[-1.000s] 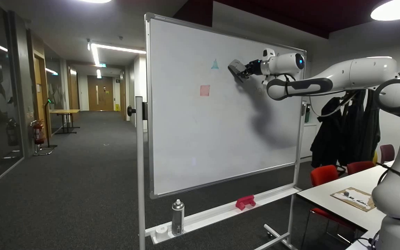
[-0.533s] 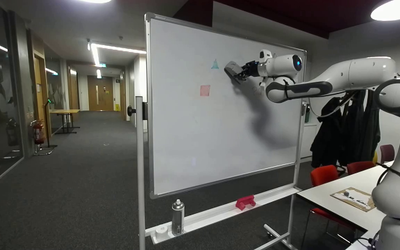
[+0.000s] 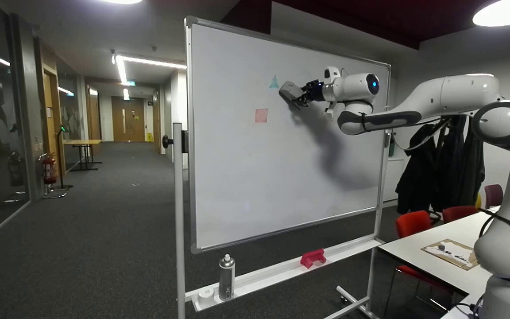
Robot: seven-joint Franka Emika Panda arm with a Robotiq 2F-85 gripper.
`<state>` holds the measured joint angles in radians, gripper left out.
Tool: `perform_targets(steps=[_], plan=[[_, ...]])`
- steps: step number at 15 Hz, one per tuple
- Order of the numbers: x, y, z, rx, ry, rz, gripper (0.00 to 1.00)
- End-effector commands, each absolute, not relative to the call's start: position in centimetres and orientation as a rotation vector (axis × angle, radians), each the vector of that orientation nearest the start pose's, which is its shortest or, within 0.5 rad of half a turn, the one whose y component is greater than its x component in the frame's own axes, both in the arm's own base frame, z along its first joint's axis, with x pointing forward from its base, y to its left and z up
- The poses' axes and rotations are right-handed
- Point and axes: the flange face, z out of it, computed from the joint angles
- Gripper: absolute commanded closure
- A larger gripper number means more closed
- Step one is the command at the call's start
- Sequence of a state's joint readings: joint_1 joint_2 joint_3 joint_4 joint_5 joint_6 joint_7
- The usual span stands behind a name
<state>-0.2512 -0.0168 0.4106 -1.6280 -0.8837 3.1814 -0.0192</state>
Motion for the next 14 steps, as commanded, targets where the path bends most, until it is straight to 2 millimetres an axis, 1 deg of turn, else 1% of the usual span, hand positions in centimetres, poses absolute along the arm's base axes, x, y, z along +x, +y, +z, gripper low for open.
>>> perform_targets(steps=[1, 3, 8, 12, 14], plan=[[55.9, 17.1, 78.4, -2.286, -1.377, -2.518, 0.66], [56.1, 17.9, 78.5, -2.297, -1.361, -2.532, 0.66], [56.2, 21.3, 76.9, -2.320, -1.386, -2.548, 0.66], [56.2, 23.8, 75.0, -2.284, -1.470, -2.566, 0.66], [56.3, 24.6, 74.5, -2.242, -1.527, -2.578, 0.66]])
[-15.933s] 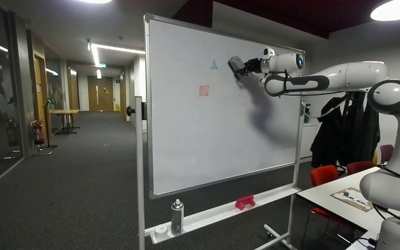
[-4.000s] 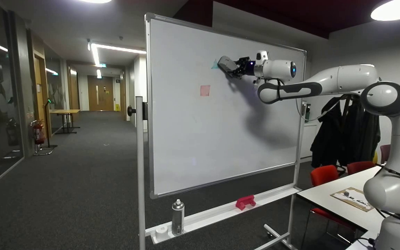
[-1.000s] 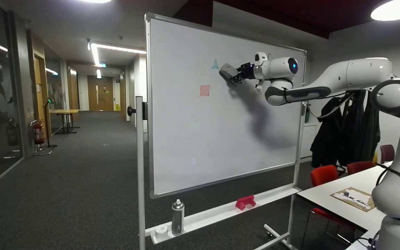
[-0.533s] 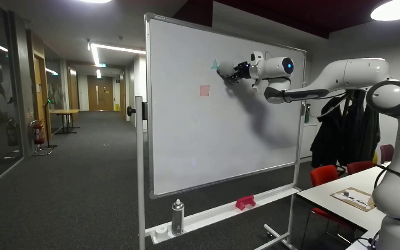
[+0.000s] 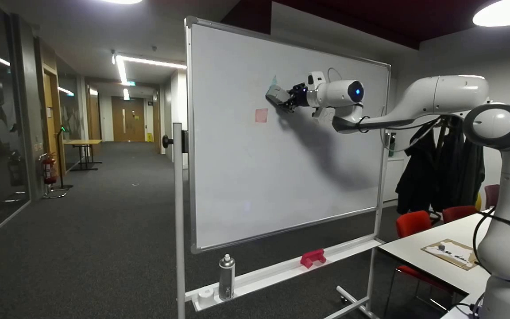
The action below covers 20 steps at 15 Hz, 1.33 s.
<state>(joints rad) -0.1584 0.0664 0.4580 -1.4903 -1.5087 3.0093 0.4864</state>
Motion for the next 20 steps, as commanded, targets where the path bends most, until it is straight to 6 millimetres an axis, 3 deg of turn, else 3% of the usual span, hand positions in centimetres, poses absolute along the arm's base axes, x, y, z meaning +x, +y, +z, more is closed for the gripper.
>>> perform_targets(steps=[1, 5, 10, 13, 16, 20], plan=[[56.2, 24.9, 74.6, 1.503, 1.055, 1.753, 0.66], [56.0, 25.0, 76.3, 1.462, 1.055, 1.785, 0.66], [55.7, 23.5, 79.4, 1.440, 0.985, 1.835, 0.66], [56.3, 22.2, 80.2, 1.439, 0.952, 1.838, 0.66], [56.9, 21.6, 80.1, 1.440, 0.942, 1.833, 0.66], [57.5, 22.5, 78.0, 1.442, 0.991, 1.793, 0.66]])
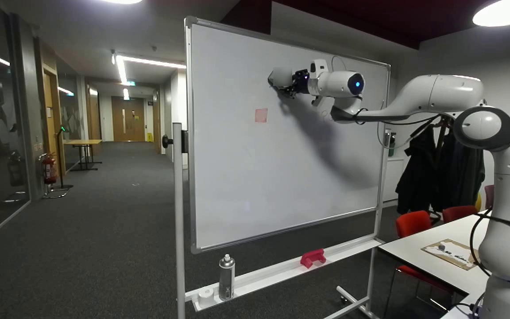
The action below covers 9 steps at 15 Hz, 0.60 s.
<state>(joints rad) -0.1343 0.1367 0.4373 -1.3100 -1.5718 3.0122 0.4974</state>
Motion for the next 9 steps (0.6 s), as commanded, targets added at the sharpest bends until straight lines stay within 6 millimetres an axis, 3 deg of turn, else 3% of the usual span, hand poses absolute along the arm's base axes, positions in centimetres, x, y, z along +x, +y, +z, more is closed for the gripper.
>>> perform_targets(steps=[1, 9], plan=[[57.7, 22.7, 77.4, 1.440, 1.007, 1.780, 0.66], [57.9, 23.8, 72.1, 1.397, 1.158, 1.660, 0.66]])
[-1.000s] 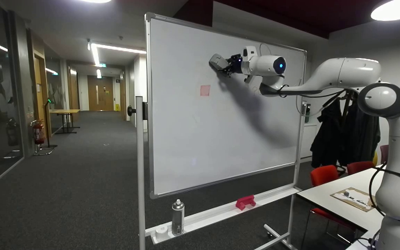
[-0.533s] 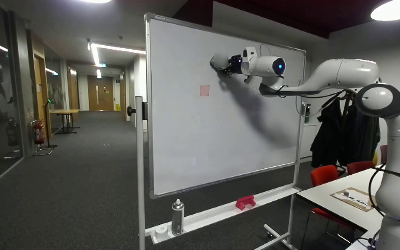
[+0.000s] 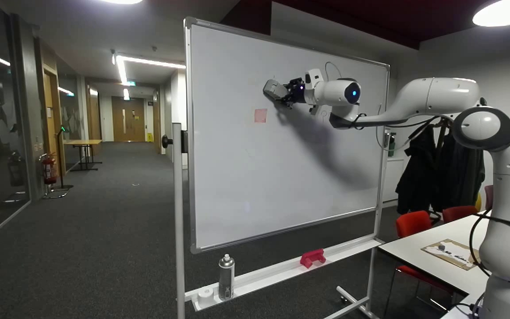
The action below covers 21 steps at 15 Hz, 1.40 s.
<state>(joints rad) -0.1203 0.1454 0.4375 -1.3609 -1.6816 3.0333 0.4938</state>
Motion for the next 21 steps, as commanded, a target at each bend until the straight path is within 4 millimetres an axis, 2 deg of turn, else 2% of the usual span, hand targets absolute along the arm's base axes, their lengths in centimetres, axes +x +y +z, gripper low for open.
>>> perform_targets(steps=[1, 7, 15, 21], plan=[[57.8, 23.9, 71.8, 1.393, 1.172, 1.654, 0.66], [57.4, 24.0, 72.4, 1.387, 1.181, 1.681, 0.66], [56.3, 22.3, 77.3, 1.408, 1.076, 1.800, 0.66], [56.6, 19.0, 80.7, 1.457, 0.935, 1.864, 0.66]])
